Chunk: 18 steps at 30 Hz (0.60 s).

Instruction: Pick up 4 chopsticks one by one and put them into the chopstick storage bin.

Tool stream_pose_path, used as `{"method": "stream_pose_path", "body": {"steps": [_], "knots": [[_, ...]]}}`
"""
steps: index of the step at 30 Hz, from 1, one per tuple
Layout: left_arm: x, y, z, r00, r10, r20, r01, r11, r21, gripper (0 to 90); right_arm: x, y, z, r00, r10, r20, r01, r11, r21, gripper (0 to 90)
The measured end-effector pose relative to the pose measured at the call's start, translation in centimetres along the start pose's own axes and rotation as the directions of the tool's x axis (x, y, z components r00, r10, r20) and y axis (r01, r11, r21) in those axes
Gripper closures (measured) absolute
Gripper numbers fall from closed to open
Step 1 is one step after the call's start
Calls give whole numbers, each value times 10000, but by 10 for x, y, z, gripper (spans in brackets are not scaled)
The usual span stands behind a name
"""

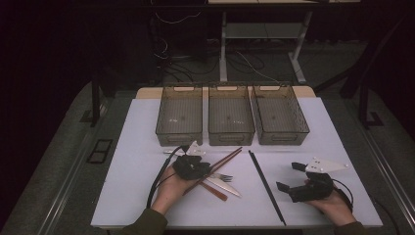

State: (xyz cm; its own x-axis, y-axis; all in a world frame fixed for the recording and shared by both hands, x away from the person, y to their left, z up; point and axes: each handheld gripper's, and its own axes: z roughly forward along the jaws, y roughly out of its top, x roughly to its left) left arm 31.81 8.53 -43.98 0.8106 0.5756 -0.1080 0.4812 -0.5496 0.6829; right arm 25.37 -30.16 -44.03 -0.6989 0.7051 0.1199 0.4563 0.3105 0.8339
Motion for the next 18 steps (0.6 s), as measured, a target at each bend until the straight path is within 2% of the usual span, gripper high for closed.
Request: {"method": "stream_pose_path", "body": {"steps": [18], "knots": [[0, 1, 0, 10000, -74, -5, 74, 10000, 20, 828, 0, 0, 0, 10000, 26, 11, -26, 10000, -6, 40]]}}
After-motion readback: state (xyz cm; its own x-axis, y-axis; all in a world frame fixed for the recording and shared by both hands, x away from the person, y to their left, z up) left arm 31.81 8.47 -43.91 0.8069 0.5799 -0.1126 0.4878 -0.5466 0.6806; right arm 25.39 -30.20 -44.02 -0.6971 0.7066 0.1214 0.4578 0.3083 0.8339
